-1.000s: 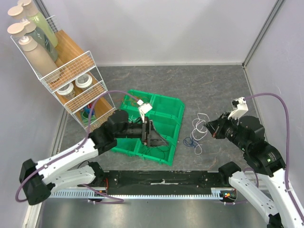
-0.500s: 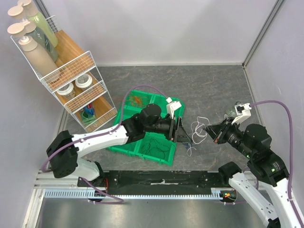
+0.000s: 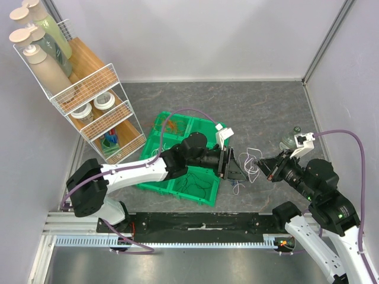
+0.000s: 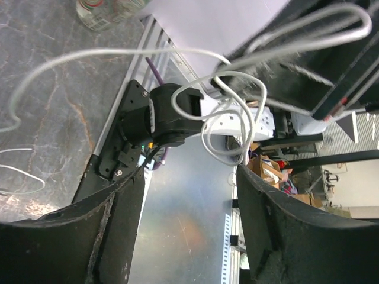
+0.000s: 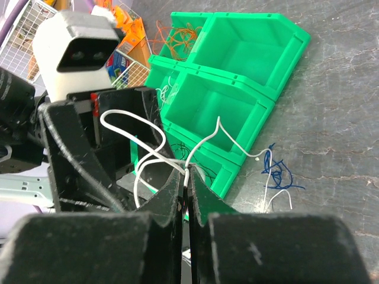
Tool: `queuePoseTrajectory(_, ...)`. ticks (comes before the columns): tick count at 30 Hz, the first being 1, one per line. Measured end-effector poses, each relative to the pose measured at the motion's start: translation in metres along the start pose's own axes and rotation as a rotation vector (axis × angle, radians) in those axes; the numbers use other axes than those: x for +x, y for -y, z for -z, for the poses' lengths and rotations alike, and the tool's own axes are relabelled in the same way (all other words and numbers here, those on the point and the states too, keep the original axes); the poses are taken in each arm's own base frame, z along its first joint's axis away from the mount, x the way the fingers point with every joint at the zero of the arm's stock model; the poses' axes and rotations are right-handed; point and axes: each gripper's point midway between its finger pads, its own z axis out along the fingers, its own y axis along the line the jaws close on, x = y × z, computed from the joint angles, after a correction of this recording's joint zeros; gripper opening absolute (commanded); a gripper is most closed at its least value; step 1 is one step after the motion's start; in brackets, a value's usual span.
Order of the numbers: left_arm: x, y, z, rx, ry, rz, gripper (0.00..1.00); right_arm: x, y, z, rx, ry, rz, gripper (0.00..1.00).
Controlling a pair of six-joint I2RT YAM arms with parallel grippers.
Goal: Untangle the cables
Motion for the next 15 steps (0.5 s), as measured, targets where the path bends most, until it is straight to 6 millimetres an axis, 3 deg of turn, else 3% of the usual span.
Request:
queuePoseTrajectory(5, 0.011, 0.011, 0.006, 0.036, 0.003, -0.023, 0.70, -0.001, 0.001, 0.000, 0.008, 0.004, -0.001, 0.07)
queuePoseTrajectory(9, 0.008, 0.016, 0.007, 0.053, 0.015, -0.036, 0.68, -0.001, 0.001, 0.000, 0.009, 0.005, -0.004, 0.07)
queuePoseTrajectory(12, 0.007, 0.014, 0.002, 0.053, 0.014, -0.035, 0.55, -0.001, 0.001, 0.000, 0.009, 0.005, -0.010, 0.08)
queuePoseTrajectory(15, 0.006, 0.009, -0.002, 0.039, 0.014, -0.026, 0.26, -0.001, 0.000, 0.002, 0.005, 0.009, -0.019, 0.09)
